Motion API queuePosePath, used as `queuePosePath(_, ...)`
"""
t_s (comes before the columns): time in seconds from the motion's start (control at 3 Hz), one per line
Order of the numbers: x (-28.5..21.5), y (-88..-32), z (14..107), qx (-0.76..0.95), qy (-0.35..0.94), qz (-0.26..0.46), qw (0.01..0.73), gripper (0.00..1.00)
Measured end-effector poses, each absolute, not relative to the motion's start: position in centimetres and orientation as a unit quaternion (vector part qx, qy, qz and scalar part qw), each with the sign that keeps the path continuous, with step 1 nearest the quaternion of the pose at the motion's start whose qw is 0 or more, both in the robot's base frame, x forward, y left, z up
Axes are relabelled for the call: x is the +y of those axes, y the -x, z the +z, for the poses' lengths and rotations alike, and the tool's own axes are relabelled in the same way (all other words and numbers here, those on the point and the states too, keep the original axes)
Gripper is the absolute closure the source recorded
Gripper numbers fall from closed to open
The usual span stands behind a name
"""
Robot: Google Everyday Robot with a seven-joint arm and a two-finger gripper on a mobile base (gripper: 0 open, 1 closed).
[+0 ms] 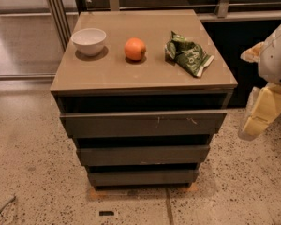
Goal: Open bottom drawer
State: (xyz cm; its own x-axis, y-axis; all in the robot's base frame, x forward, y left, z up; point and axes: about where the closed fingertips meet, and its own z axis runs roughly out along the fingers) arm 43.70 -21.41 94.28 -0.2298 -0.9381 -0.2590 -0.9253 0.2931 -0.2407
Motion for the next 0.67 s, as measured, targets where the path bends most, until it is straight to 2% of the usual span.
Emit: queuePosePath(0.67,-17.1,-42.4,77.2,0.785,0.583,0.119,0.176,0.00)
